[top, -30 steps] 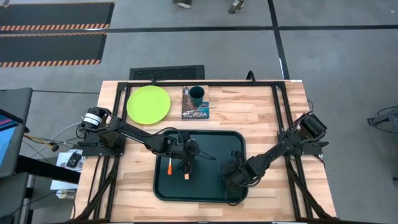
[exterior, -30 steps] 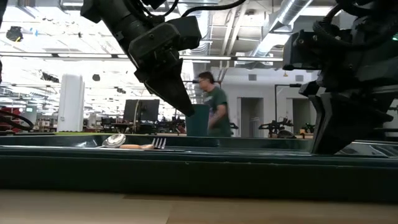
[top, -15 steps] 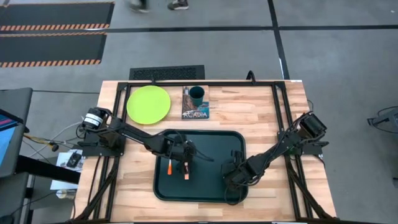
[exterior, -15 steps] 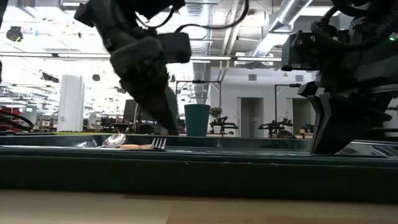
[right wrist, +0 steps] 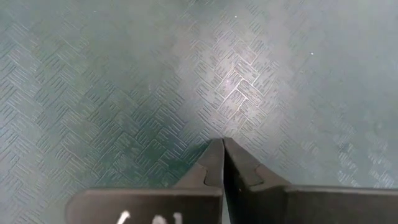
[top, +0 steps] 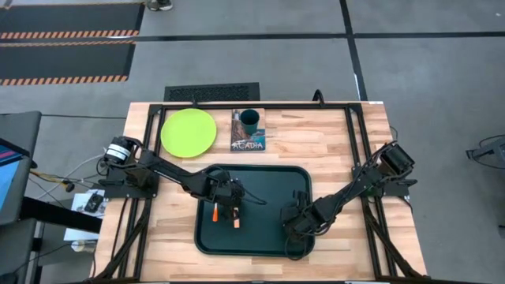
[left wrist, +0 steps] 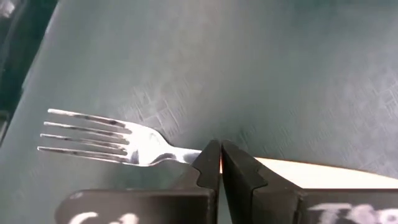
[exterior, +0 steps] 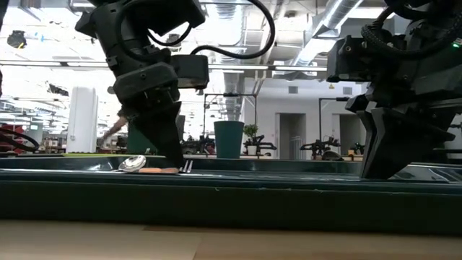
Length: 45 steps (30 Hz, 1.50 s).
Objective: Pick and place plate/cup/fork/spoon on tray
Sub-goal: Adjust the orange fork on the black tray
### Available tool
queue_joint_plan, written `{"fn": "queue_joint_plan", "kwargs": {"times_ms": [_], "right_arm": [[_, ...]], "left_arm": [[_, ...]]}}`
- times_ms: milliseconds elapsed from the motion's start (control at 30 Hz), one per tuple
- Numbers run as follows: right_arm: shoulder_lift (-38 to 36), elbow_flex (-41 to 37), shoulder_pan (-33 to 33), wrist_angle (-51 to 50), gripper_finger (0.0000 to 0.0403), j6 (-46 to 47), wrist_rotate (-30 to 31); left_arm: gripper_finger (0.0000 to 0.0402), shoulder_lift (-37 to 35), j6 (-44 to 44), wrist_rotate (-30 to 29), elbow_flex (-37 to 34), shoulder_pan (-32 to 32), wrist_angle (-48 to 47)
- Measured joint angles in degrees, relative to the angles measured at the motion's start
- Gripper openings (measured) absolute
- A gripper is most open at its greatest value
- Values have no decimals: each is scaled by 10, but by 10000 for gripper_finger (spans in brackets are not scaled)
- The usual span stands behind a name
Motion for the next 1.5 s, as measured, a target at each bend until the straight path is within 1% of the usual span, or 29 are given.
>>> {"fn": "queue_joint_plan", "kwargs": {"times_ms": [300,633,800,967,1233,1500], "right_arm": [[0,0,0,0,29,0,0],[0,0,0,0,18,0,0],[1,0,0,0,24,0,0],[1,0,0,0,27,0,0],[1,0,0,0,19,-6,1],[1,0,0,0,26,-8,1]], "left_arm": [[0,0,-21,0,0,-1,-22],[0,0,-67,0,0,-1,-36],[0,0,-100,-14,0,-1,-54],[0,0,-125,-15,0,-1,-76],[0,0,-114,-13,0,-15,-67],[0,0,-107,2,0,-29,-66]]}}
